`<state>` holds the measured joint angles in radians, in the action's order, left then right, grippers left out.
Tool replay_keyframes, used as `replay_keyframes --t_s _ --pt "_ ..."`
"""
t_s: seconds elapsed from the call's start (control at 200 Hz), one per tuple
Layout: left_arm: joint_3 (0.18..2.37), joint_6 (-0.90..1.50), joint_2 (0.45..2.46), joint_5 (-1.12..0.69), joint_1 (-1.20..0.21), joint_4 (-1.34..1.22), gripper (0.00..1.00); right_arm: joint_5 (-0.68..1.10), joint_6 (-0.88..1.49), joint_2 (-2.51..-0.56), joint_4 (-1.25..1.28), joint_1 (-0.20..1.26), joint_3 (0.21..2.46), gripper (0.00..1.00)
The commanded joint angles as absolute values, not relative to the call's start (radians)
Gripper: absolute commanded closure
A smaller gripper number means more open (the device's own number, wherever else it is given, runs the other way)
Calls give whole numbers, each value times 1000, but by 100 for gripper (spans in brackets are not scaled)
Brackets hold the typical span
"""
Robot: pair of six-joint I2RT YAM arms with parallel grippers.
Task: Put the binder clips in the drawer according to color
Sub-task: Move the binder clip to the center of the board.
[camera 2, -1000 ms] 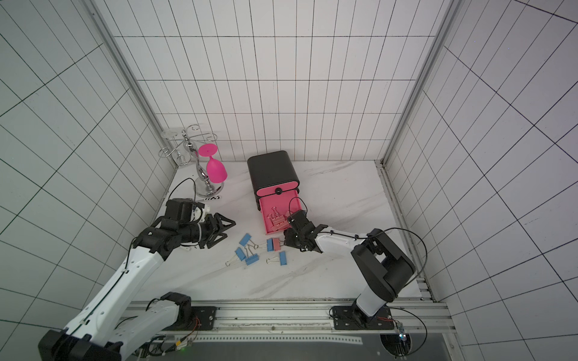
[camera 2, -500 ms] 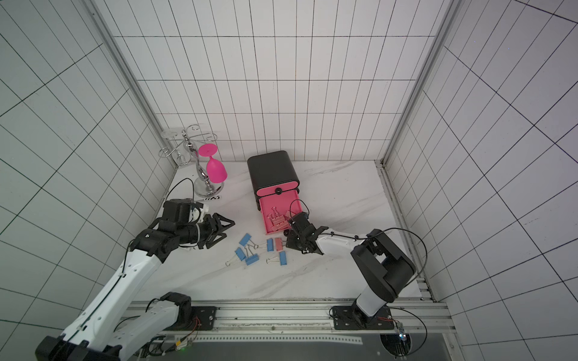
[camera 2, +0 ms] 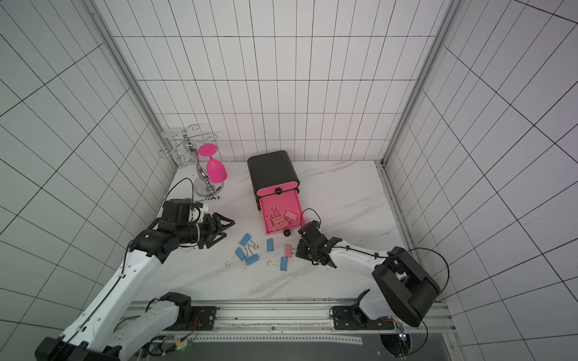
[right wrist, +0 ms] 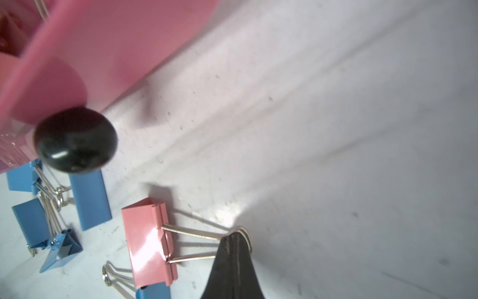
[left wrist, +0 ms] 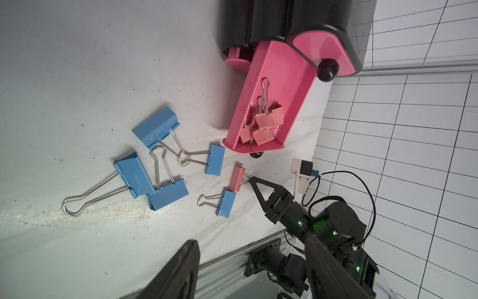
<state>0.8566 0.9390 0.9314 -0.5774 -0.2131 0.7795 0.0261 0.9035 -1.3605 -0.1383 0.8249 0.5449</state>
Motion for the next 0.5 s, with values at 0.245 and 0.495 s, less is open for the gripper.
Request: replay_keyframes --t_s 0.245,0.495 --pt "841 966 916 -577 -213 722 32 21 989 -1098 -360 828 434 100" --pt "835 987 895 -563 -225 712 32 -34 938 -980 -518 847 515 92"
